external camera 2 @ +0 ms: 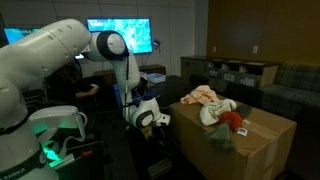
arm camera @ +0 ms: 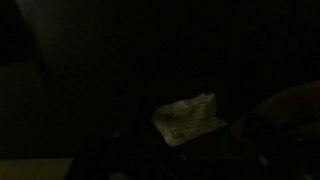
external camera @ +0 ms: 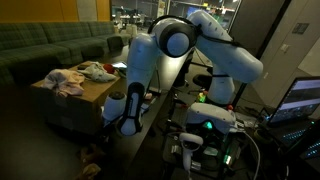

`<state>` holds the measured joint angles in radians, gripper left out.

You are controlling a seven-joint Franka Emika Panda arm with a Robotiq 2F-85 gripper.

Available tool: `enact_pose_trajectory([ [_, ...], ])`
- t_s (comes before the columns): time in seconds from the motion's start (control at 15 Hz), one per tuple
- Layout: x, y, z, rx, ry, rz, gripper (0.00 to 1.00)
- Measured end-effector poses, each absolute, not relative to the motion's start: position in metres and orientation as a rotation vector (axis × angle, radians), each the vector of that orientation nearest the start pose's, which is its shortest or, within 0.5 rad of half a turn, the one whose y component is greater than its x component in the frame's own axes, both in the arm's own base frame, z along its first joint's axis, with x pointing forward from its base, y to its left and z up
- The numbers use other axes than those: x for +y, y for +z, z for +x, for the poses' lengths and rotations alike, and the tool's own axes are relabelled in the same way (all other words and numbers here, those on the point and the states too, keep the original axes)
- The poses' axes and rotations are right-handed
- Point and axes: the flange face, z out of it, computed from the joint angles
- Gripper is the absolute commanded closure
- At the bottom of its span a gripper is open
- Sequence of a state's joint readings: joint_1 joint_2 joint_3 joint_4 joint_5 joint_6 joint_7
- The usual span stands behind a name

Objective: Pick up all the objects that are on the box and put them on the table, then pick up the objects that are on the table and put them on the box

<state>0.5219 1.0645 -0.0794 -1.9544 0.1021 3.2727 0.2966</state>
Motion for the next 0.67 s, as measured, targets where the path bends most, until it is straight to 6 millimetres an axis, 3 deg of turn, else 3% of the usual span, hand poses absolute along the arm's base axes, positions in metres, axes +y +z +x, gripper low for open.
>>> enact_pose_trajectory([
  [0.27,0.2268,-0.0411,0.5099,-0.153,-0.411,-3.078,0.02],
  [0.53,0.2264,-0.041,0.5106,-0.159,-0.413,-3.078,0.35],
  [0.67,0.2231,-0.0408,0.5123,-0.161,-0.416,-3.08,0.41],
])
